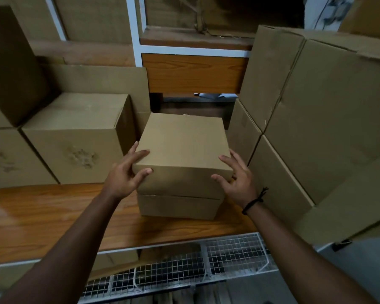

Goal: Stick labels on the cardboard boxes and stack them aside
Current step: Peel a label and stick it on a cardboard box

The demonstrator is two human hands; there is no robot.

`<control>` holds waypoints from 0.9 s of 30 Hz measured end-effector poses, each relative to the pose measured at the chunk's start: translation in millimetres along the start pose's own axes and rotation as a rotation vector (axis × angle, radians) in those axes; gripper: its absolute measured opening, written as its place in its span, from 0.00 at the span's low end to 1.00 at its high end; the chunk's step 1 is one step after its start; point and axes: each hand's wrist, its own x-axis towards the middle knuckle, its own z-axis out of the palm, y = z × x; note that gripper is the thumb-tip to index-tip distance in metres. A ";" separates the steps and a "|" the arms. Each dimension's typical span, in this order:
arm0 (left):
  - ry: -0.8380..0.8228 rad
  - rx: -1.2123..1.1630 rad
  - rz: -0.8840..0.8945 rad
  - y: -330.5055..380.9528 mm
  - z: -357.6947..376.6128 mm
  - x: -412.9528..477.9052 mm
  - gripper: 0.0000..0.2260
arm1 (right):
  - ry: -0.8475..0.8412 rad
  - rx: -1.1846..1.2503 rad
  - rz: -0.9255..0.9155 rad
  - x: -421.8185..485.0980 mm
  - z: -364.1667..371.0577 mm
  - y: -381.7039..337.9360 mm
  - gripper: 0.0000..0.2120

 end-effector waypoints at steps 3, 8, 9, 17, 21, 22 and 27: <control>0.030 -0.014 -0.065 7.6 6.0 -4.3 0.24 | 0.003 0.005 -0.016 1.6 3.0 4.2 0.28; 0.108 0.139 0.017 5.0 27.0 -33.8 0.40 | 0.053 -0.017 -0.206 -21.8 16.4 20.7 0.45; 0.101 0.178 0.023 4.0 30.2 -38.4 0.40 | 0.060 -0.051 -0.282 -27.6 20.2 26.5 0.50; 0.007 0.299 0.067 -19.7 39.1 -40.8 0.44 | 0.045 -0.099 -0.353 -23.7 38.5 30.2 0.56; 0.033 0.293 0.052 -19.8 43.2 -34.8 0.39 | 0.055 -0.130 -0.266 -18.5 46.0 29.1 0.53; 0.029 0.286 0.039 -21.8 43.1 -33.3 0.37 | 0.061 -0.140 -0.254 -18.0 48.1 27.7 0.53; -0.018 0.328 -0.013 -28.9 39.9 -26.0 0.33 | 0.049 -0.165 -0.208 -18.0 56.7 27.1 0.53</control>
